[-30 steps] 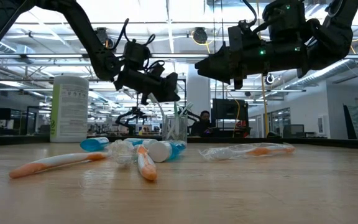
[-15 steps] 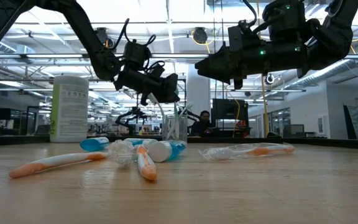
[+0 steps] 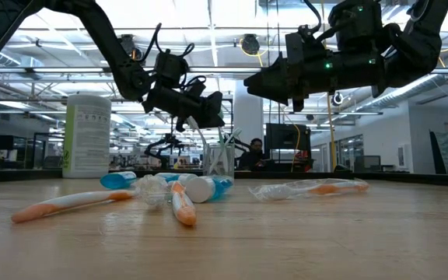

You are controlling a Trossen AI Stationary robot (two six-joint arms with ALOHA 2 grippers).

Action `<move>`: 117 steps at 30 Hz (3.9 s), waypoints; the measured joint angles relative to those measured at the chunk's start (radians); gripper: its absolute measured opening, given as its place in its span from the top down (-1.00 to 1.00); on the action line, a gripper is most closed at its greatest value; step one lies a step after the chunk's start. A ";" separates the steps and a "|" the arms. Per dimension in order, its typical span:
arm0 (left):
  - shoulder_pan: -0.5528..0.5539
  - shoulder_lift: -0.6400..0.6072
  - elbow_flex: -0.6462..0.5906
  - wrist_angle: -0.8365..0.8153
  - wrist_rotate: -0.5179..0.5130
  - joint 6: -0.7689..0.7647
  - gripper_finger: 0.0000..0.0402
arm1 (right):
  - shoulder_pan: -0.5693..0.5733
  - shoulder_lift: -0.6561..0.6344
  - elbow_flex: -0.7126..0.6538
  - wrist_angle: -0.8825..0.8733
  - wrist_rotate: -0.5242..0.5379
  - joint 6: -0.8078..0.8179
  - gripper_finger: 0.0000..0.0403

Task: Pick & Place toothbrushing station
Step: Put the green toothbrush into the transparent organizer

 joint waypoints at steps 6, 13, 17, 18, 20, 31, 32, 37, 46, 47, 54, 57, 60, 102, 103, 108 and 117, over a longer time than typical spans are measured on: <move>0.000 0.000 0.000 0.001 -0.015 -0.002 0.65 | 0.000 0.000 0.000 0.000 0.000 0.000 0.34; -0.001 0.000 0.000 0.001 -0.029 -0.002 0.34 | 0.000 0.000 0.000 0.000 0.000 0.000 0.34; -0.001 -0.002 0.000 0.001 -0.042 -0.009 0.09 | 0.000 0.000 0.000 0.000 0.000 0.000 0.34; -0.001 -0.006 0.000 -0.002 -0.046 -0.011 0.03 | 0.000 0.000 0.000 0.000 0.000 0.000 0.34; -0.001 -0.018 0.000 -0.002 -0.054 -0.006 -0.06 | 0.000 0.000 0.000 0.000 0.000 0.000 0.34; -0.001 -0.162 0.000 -0.086 -0.089 -0.001 -0.21 | 0.000 0.000 0.000 -0.005 0.000 0.000 0.34; -0.001 -0.176 0.000 -0.112 -0.089 -0.002 -0.21 | 0.000 0.000 0.000 -0.005 0.000 0.000 0.34; -0.001 -0.200 0.000 -0.206 -0.089 -0.003 -0.21 | 0.000 0.000 0.000 -0.004 0.000 0.000 0.34; -0.014 -0.100 0.000 -0.232 -0.132 -0.028 -0.21 | 0.000 0.000 0.000 -0.003 0.000 0.000 0.34; -0.016 -0.084 0.000 -0.229 -0.131 -0.034 -0.21 | 0.000 0.000 0.000 -0.003 0.000 0.000 0.34; -0.034 -0.013 0.000 -0.200 -0.130 -0.062 -0.21 | 0.000 0.000 0.000 -0.003 0.000 0.000 0.34; -0.035 -0.018 0.000 -0.183 -0.130 -0.050 -0.21 | 0.000 0.000 0.000 -0.003 0.000 0.000 0.34; -0.034 -0.032 0.000 -0.176 -0.130 -0.049 -0.21 | 0.000 0.000 0.000 -0.005 0.000 0.000 0.34; -0.551 -0.380 0.000 -0.920 0.072 -0.351 -0.21 | 0.063 0.000 0.001 -0.173 -0.505 -0.082 0.34; -0.568 -0.361 0.000 -0.914 0.059 -0.375 -0.21 | 0.068 0.000 0.001 -0.175 -0.506 -0.086 0.34; -0.630 -0.249 0.000 -0.916 -0.052 -0.468 -0.21 | 0.081 -0.001 0.001 -0.180 -0.507 -0.115 0.34; -0.656 -0.134 0.000 -0.946 -0.101 -0.672 -0.21 | 0.082 -0.001 0.001 -0.180 -0.605 -0.107 0.34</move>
